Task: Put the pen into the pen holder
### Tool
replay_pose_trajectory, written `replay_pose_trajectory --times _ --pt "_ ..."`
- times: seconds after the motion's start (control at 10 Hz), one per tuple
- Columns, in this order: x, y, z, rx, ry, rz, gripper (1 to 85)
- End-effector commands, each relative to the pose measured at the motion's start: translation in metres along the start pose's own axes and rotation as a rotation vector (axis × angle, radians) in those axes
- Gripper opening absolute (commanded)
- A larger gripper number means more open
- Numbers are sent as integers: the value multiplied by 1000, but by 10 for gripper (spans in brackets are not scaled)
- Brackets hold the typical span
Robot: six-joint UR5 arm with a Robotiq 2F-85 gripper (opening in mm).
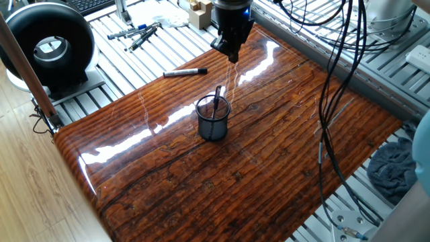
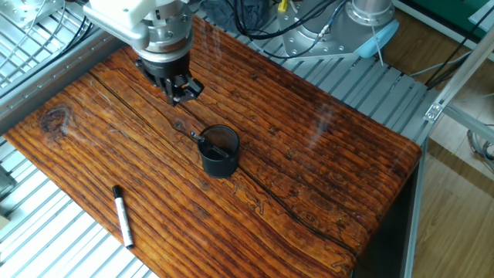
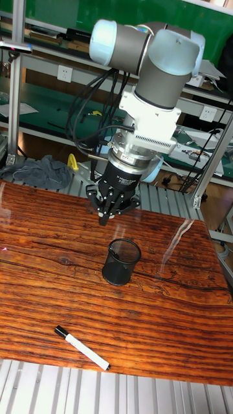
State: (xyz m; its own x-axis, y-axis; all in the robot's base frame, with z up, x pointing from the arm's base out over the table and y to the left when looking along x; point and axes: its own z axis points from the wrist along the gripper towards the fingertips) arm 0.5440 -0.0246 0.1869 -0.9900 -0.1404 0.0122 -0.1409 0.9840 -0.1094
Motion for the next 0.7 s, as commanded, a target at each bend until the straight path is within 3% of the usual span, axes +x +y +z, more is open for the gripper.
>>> replay_pose_trajectory --times 0.0,0.1,0.2,0.3,0.4,0.6 --pt "-22 27 10 -102 -64 70 13" --pt "-41 39 10 -151 -130 17 13" --pt "-60 30 20 -111 -177 -33 13" --pt "-70 33 29 -110 -189 -39 13" --pt "-72 38 27 -110 -180 -18 13" --pt "-64 36 24 -94 -144 17 13"
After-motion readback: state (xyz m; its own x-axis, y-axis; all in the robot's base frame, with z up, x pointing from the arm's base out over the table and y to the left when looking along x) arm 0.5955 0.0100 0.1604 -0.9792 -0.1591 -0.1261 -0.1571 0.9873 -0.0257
